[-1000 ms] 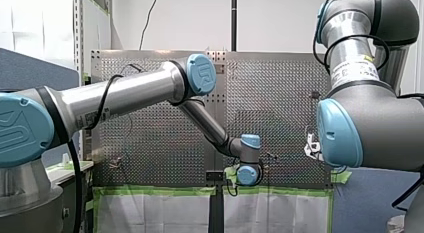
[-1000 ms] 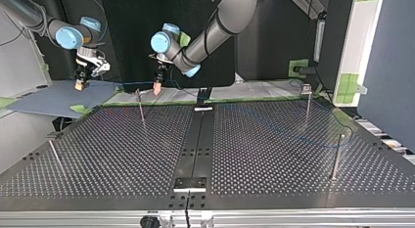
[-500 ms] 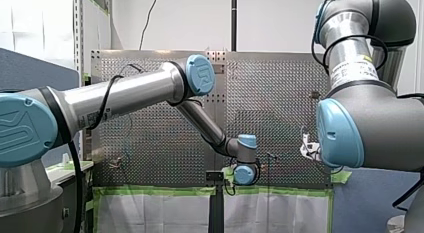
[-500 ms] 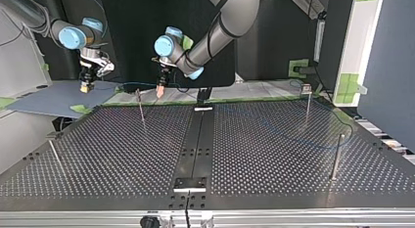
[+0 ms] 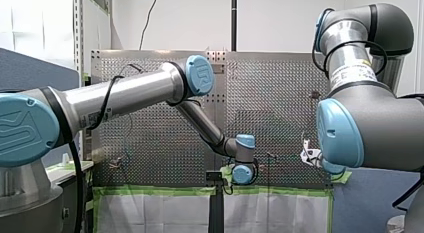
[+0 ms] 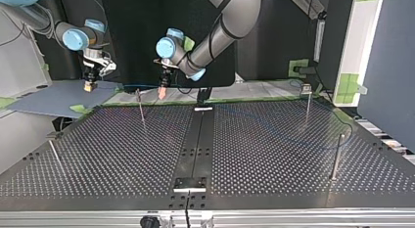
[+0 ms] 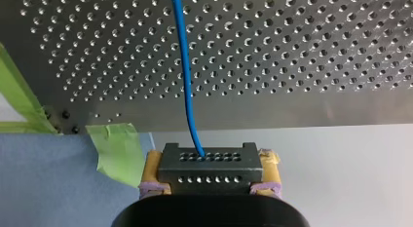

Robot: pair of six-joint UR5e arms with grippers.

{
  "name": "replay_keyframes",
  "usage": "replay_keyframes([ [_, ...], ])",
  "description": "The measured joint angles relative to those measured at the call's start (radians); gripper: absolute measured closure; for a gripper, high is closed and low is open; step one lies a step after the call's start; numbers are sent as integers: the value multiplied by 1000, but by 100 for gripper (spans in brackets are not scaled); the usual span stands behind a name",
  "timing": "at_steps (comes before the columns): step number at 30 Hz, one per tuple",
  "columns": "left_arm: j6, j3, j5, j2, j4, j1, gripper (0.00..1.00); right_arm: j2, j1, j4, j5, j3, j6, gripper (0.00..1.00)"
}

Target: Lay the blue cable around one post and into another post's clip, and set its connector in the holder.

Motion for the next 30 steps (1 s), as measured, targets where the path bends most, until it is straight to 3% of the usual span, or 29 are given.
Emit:
replay_keyframes([
  [13,2,0,-14,-1,12,29,97,1,-14,14,-11,-17,23,100],
  [30,1,1,42,-3,27,57,97,2,-18,40,-20,-29,1,100],
])
